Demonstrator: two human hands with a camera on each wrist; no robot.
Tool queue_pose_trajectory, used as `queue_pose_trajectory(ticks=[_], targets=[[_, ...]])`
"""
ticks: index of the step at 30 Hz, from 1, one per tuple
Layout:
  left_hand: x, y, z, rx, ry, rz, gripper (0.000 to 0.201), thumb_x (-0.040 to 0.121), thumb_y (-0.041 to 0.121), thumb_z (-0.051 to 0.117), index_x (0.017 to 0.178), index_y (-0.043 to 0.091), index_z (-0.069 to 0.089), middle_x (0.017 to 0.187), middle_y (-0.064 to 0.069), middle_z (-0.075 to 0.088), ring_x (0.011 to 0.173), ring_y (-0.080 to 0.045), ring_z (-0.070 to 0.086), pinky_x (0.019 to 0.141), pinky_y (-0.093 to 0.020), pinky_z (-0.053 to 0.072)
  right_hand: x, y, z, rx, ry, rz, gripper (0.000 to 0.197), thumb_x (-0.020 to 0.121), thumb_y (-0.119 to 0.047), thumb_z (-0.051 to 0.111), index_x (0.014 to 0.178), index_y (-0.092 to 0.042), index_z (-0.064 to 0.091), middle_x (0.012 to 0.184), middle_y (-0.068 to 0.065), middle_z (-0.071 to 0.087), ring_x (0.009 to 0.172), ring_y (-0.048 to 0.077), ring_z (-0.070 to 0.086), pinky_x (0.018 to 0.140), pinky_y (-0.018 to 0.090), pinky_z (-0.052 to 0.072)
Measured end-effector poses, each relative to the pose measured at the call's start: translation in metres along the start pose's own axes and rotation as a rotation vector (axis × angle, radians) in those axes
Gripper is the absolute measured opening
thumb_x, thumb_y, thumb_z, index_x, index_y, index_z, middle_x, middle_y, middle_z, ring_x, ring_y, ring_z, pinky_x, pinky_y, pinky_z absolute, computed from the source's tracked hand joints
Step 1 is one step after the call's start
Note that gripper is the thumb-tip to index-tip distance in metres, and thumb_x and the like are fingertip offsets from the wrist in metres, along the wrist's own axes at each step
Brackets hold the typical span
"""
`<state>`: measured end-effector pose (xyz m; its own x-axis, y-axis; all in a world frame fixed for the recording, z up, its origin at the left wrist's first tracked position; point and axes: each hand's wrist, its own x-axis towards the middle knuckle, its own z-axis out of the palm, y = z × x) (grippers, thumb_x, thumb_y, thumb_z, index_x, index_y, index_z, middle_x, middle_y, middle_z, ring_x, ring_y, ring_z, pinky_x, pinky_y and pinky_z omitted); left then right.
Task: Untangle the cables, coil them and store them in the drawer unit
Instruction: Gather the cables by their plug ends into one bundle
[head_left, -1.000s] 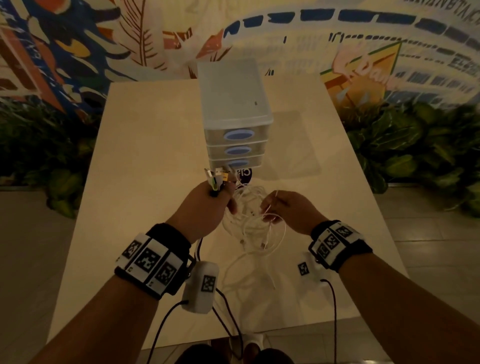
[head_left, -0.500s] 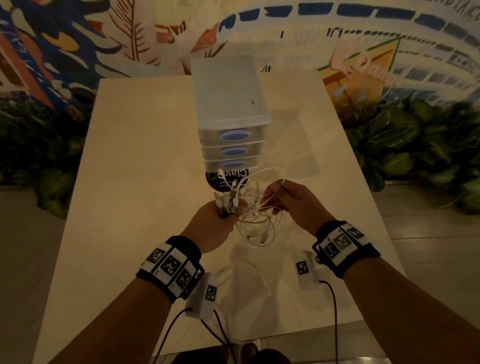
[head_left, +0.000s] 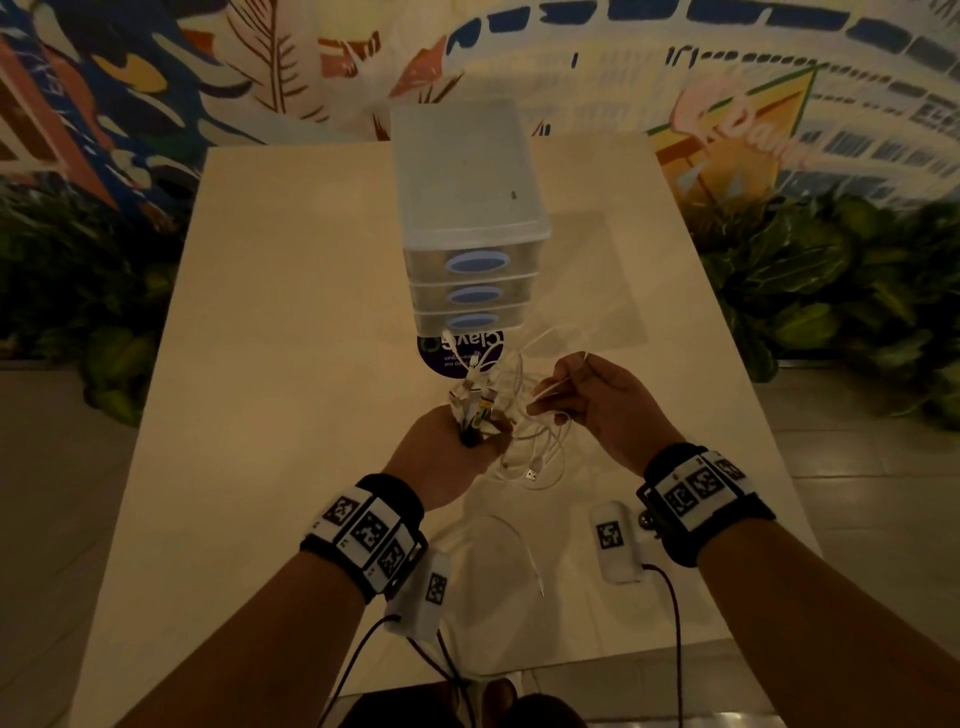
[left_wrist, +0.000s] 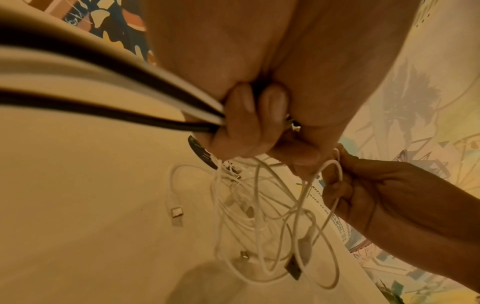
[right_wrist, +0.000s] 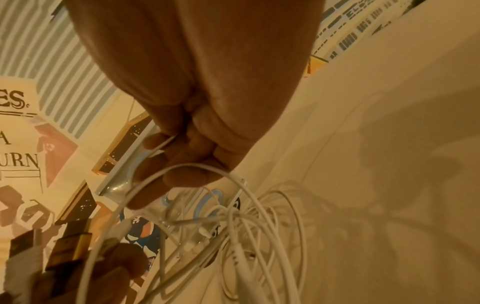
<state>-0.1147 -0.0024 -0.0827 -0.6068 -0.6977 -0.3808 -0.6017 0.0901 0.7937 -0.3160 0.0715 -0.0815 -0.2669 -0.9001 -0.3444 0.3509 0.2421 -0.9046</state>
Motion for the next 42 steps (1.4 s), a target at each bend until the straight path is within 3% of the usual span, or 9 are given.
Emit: queue_pose_trajectory(ticks=[5, 9, 14, 16, 18, 23, 28, 34, 42], targets=[[-0.002, -0.006, -0.002, -0.059, 0.122, -0.039, 0.023, 0.100, 0.033, 0.060, 0.093, 0.014, 0.070, 0.068, -0.007, 0.063, 0.071, -0.028, 0.062, 0.074, -0.043, 0.051, -0.001, -0.003, -0.003, 0.025, 0.022, 0.005, 0.031, 0.110, -0.022, 0.033, 0.093, -0.009, 0.056, 0.079, 0.006, 0.074, 0.074, 0.027, 0.075, 0.060, 0.026, 0.048], [0.003, -0.020, -0.013, -0.080, 0.257, -0.113, 0.027, 0.101, 0.033, 0.059, 0.101, 0.009, 0.071, 0.061, -0.004, 0.055, 0.049, -0.008, 0.051, 0.045, -0.015, 0.037, 0.000, 0.002, -0.008, 0.007, 0.059, 0.012, 0.032, 0.110, -0.023, 0.034, 0.092, -0.009, 0.057, 0.076, 0.007, 0.072, 0.069, 0.027, 0.073, 0.060, 0.030, 0.045], [0.003, -0.029, -0.010, -0.004, 0.205, -0.166, 0.026, 0.096, 0.034, 0.064, 0.100, 0.010, 0.072, 0.049, 0.006, 0.048, 0.042, -0.006, 0.049, 0.038, -0.013, 0.031, 0.004, 0.005, -0.011, 0.002, 0.099, 0.057, 0.025, 0.106, -0.029, 0.049, 0.087, -0.013, 0.052, 0.080, 0.012, 0.071, 0.075, 0.035, 0.072, 0.062, 0.032, 0.048], [0.002, -0.029, -0.004, 0.021, 0.180, -0.132, 0.019, 0.094, 0.036, 0.067, 0.100, 0.018, 0.071, 0.053, 0.005, 0.048, 0.047, -0.006, 0.051, 0.044, -0.012, 0.032, 0.006, 0.006, -0.015, -0.061, 0.073, 0.047, 0.023, 0.098, -0.017, 0.064, 0.086, -0.017, 0.044, 0.084, 0.010, 0.072, 0.082, 0.035, 0.073, 0.065, 0.032, 0.049], [0.003, -0.025, 0.000, 0.024, 0.162, -0.090, 0.012, 0.097, 0.034, 0.063, 0.101, 0.025, 0.069, 0.060, 0.003, 0.052, 0.056, -0.011, 0.054, 0.055, -0.020, 0.039, 0.005, 0.008, -0.019, -0.184, 0.025, 0.006, 0.036, 0.092, -0.003, 0.069, 0.089, -0.018, 0.037, 0.087, 0.011, 0.074, 0.091, 0.037, 0.074, 0.068, 0.030, 0.051], [0.017, -0.016, 0.009, 0.043, 0.109, -0.074, 0.038, 0.105, 0.039, 0.045, 0.113, 0.010, 0.068, 0.073, -0.014, 0.063, 0.058, -0.025, 0.053, 0.058, -0.042, 0.046, 0.002, 0.015, -0.026, -0.231, -0.031, -0.014, 0.036, 0.089, 0.009, 0.068, 0.096, -0.014, 0.041, 0.092, 0.013, 0.075, 0.100, 0.041, 0.072, 0.080, 0.037, 0.053], [0.024, -0.009, 0.016, 0.081, 0.038, -0.113, 0.032, 0.103, 0.043, 0.050, 0.087, 0.019, 0.063, 0.072, -0.002, 0.060, 0.069, -0.024, 0.055, 0.060, -0.031, 0.039, -0.002, 0.017, -0.027, -0.267, -0.068, -0.010, 0.038, 0.080, 0.000, 0.077, 0.103, -0.009, 0.047, 0.095, 0.015, 0.074, 0.101, 0.041, 0.072, 0.082, 0.032, 0.055], [0.032, -0.008, 0.019, 0.120, 0.025, -0.059, 0.023, 0.101, 0.038, 0.055, 0.106, 0.022, 0.070, 0.085, 0.000, 0.066, 0.083, -0.022, 0.063, 0.073, -0.033, 0.047, 0.000, 0.021, -0.036, -0.279, -0.098, -0.026, 0.037, 0.083, 0.012, 0.073, 0.107, -0.010, 0.055, 0.099, 0.019, 0.072, 0.102, 0.043, 0.070, 0.099, 0.054, 0.054], [0.028, -0.007, 0.016, 0.055, 0.039, 0.020, 0.030, 0.104, 0.035, 0.050, 0.074, 0.030, 0.047, 0.059, 0.008, 0.046, 0.053, -0.008, 0.043, 0.055, -0.028, 0.032, 0.009, 0.022, -0.035, -0.652, -0.053, -0.038, 0.030, 0.087, -0.018, 0.080, 0.107, -0.033, 0.064, 0.091, -0.003, 0.077, 0.086, 0.015, 0.074, 0.088, 0.039, 0.057]])
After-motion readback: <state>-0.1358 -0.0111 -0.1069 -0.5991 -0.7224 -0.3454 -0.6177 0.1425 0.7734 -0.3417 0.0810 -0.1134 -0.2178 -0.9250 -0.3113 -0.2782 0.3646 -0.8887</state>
